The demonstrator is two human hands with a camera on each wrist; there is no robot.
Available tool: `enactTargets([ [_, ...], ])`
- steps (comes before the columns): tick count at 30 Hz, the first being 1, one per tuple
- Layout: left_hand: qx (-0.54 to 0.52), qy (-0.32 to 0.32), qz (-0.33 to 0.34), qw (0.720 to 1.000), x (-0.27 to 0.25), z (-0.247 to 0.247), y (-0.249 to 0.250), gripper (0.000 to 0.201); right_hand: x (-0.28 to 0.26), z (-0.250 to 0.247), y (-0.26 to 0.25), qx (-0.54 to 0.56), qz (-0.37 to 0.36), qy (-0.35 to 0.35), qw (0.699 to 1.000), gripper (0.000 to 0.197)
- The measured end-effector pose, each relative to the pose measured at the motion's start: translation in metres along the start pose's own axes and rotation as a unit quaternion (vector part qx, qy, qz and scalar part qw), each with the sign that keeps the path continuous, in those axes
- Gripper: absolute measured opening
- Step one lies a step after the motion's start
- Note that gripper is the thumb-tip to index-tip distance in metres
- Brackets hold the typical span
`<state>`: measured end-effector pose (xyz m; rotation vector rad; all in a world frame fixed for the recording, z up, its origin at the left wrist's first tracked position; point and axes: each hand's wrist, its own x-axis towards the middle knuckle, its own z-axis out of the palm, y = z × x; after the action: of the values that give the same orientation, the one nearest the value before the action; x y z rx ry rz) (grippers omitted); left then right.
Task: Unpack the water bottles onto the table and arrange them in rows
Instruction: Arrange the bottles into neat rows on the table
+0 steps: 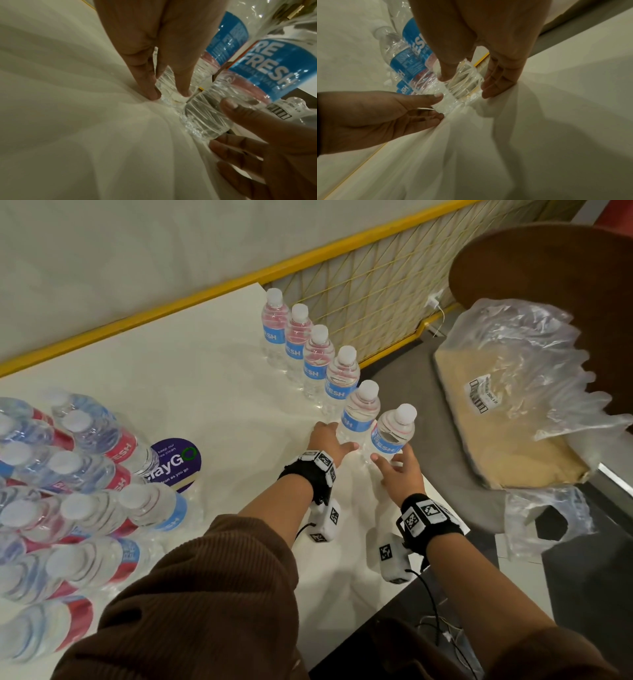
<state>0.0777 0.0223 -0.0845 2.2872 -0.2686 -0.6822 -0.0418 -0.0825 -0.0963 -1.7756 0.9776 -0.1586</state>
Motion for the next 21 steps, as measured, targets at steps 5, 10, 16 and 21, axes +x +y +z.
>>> enactTargets([
  [5, 0.001, -0.004, 0.009, 1.0, 0.007, 0.004, 0.003, 0.069, 0.001, 0.004, 0.0, 0.01, 0.021, 0.03, 0.999, 0.064],
  [10, 0.014, -0.015, 0.011, 1.0, 0.012, 0.004, 0.004, 0.07, -0.001, 0.007, -0.003, 0.011, 0.026, 0.045, 0.999, 0.069],
  [16, -0.015, 0.0, 0.002, 1.0, 0.01, 0.004, 0.006, 0.078, -0.001, 0.003, 0.002, 0.021, 0.033, 0.017, 0.999, 0.067],
  [21, -0.015, 0.0, 0.01, 1.0, 0.012, 0.005, 0.008, 0.071, -0.001, 0.002, 0.002, 0.025, 0.032, 0.015, 0.999, 0.065],
])
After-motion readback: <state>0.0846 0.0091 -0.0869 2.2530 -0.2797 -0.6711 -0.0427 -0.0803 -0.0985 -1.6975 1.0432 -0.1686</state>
